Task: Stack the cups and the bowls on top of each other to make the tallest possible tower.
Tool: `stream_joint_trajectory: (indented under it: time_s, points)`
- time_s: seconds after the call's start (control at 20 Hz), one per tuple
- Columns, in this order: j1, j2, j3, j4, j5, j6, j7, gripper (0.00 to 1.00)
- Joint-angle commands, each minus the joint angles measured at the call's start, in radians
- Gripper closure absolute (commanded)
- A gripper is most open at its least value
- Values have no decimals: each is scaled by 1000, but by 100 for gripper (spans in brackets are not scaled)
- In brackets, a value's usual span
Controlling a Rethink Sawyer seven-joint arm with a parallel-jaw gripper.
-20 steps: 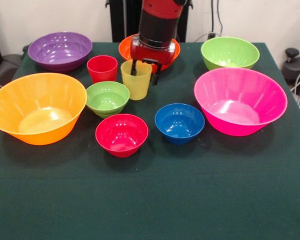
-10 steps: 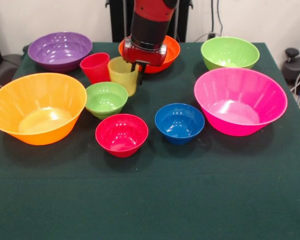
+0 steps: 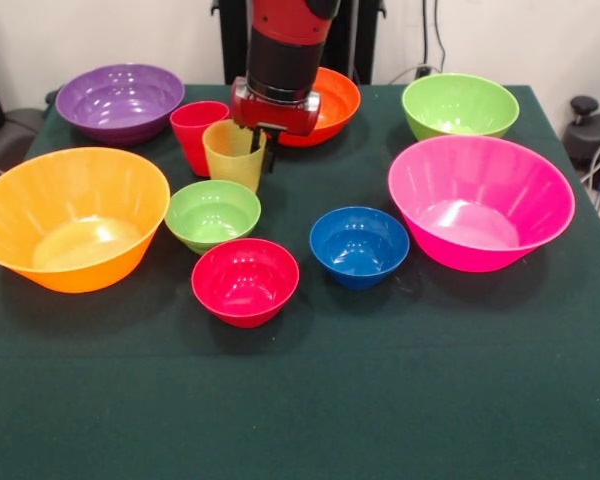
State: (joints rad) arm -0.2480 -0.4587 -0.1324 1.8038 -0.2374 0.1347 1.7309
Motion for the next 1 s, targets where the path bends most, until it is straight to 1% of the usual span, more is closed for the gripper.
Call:
stream_joint_trajectory:
  time_s: [0.05,0.2,0.45,0.6,0.75,1.0]
  points:
    - [-8,8,148,-65,-20,4,61,100]
    - [-9,-11,169,-56,-4,-5,79,100]
    - [-6,-10,198,-69,33,2,110,100]
    - [11,-17,204,-84,62,37,125,100]
    - [11,-28,216,-92,81,67,126,100]
    - [13,-58,225,-102,116,159,101,100]
